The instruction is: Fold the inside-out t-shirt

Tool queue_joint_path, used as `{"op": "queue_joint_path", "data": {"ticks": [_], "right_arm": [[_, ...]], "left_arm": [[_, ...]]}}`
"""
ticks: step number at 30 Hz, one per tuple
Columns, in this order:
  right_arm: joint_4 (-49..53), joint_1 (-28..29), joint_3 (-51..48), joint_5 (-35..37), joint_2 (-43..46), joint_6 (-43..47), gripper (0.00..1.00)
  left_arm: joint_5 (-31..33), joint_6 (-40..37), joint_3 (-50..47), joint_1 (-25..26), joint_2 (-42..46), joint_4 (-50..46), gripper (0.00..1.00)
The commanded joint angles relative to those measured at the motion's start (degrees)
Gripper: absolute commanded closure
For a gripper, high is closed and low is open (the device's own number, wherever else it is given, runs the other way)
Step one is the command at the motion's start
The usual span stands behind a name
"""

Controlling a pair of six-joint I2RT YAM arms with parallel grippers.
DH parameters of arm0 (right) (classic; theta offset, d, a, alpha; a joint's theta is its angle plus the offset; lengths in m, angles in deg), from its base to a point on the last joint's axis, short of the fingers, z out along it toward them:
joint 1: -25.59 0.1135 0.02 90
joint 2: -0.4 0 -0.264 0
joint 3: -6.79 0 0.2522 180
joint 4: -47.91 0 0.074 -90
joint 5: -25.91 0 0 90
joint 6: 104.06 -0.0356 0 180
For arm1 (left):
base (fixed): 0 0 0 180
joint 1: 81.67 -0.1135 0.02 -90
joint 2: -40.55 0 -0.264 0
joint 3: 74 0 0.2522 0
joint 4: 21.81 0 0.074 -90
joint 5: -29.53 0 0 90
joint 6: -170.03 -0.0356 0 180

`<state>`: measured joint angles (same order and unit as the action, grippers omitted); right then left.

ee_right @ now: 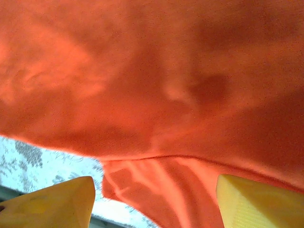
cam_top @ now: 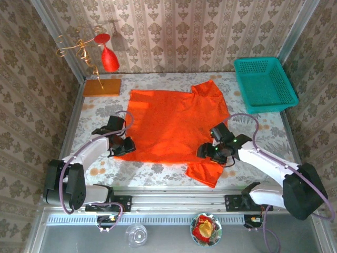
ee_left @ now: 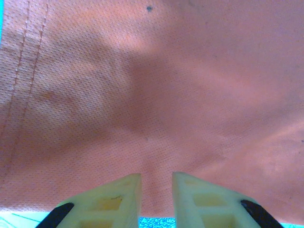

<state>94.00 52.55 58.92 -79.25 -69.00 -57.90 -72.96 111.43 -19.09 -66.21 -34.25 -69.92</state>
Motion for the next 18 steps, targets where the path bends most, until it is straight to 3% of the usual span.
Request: {"op": "queue_joint_path", "data": {"ticks": [1, 8, 18], "right_arm": [[2.2, -5.0, -2.2, -5.1, -1.6, 5.1, 0.3], [0.9, -16.1, -4.7, -3.0, -7.2, 7.3, 0.25], [-1.3, -25.9, -2.4, -5.2, -10.0, 9.9, 0.23]], "left_arm": [[1.1, -1.2, 1.6, 0.4, 1.7, -2.2, 0.75], [3.0, -0.2, 1.8, 0.2, 6.1, -5.0, 0.75], [8.9, 6.4, -4.8, -3.4, 16.2, -9.6, 0.61]]}}
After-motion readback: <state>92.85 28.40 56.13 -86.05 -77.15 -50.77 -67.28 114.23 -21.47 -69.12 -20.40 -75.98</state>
